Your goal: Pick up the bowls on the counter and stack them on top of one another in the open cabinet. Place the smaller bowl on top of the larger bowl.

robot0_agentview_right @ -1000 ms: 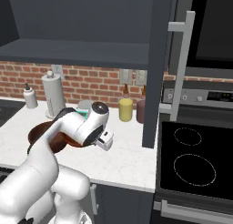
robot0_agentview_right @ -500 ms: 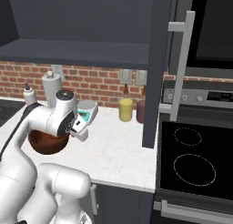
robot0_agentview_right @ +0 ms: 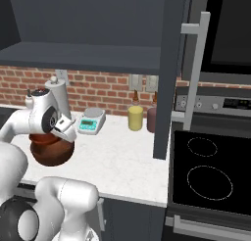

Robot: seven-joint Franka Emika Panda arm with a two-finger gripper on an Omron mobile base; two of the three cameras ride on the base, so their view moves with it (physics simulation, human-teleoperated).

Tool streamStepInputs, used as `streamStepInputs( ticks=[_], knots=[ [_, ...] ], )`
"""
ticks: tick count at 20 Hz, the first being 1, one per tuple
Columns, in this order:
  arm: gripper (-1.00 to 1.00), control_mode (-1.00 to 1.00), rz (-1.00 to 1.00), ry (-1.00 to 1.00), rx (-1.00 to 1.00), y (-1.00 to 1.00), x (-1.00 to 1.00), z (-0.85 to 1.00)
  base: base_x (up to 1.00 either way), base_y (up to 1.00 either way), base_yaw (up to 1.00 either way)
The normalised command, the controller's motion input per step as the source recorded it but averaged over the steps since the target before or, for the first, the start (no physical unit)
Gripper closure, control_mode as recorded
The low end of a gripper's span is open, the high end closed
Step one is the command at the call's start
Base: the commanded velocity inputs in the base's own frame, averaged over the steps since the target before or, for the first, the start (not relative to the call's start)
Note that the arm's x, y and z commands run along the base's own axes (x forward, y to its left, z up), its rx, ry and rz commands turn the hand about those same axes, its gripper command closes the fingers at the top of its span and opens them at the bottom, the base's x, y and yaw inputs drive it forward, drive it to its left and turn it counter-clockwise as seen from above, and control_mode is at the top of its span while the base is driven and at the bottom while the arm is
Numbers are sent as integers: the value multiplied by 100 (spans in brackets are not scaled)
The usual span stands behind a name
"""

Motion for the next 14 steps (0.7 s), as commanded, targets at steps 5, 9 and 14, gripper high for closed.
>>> streamStepInputs(
  ticks=[5, 9, 14],
  knots=[
    [100, -100, 0, 1, -8, 34, 32, -6, 0, 0, 0],
    [100, -100, 0, 0, -3, 5, 4, -16, 0, 0, 0],
    [100, -100, 0, -4, 0, 0, -9, -13, 0, 0, 0]
  ],
)
